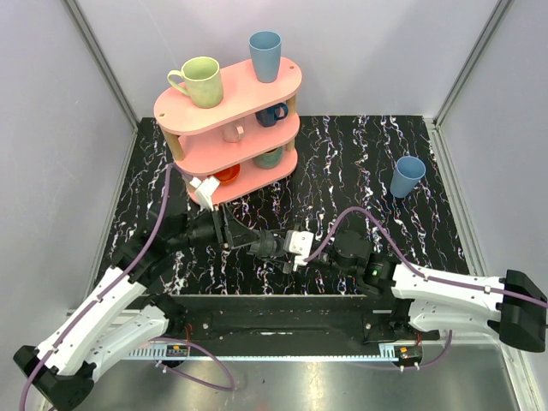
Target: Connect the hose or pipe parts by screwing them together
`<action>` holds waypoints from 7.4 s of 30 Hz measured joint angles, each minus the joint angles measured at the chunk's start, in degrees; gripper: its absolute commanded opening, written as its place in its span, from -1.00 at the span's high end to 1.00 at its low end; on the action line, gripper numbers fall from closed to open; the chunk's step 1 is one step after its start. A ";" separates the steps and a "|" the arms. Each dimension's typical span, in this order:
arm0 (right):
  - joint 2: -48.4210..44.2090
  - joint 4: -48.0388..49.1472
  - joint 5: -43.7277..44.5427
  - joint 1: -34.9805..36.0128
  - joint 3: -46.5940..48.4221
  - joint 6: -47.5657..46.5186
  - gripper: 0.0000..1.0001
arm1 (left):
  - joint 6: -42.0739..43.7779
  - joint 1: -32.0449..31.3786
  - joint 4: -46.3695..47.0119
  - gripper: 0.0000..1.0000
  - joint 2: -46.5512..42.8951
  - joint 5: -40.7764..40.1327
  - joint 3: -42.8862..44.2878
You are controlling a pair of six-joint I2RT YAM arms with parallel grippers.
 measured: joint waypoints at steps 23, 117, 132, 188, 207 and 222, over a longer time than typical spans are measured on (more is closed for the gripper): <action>-1.84 -16.65 -10.43 -6.38 6.88 12.07 1.00 | 30.18 -0.24 27.91 0.00 -6.45 16.87 -16.00; -1.46 1.53 -20.11 -10.25 -0.98 17.57 1.00 | 19.47 1.36 11.02 -0.70 -8.52 4.76 -2.73; -2.69 4.13 -4.33 1.33 -4.02 -9.73 1.00 | 5.46 1.79 -3.10 -0.75 2.12 2.01 2.10; 3.76 0.76 -22.23 -11.93 1.38 26.05 1.00 | 28.24 6.05 33.38 -0.71 -2.99 19.21 -16.70; 0.94 1.31 -5.40 -5.31 -0.20 1.29 1.00 | 9.49 7.37 1.53 -0.74 0.70 -0.15 1.88; 4.72 7.52 14.84 6.23 -1.18 -16.15 1.00 | -4.68 8.83 2.49 -0.56 2.86 5.27 -2.73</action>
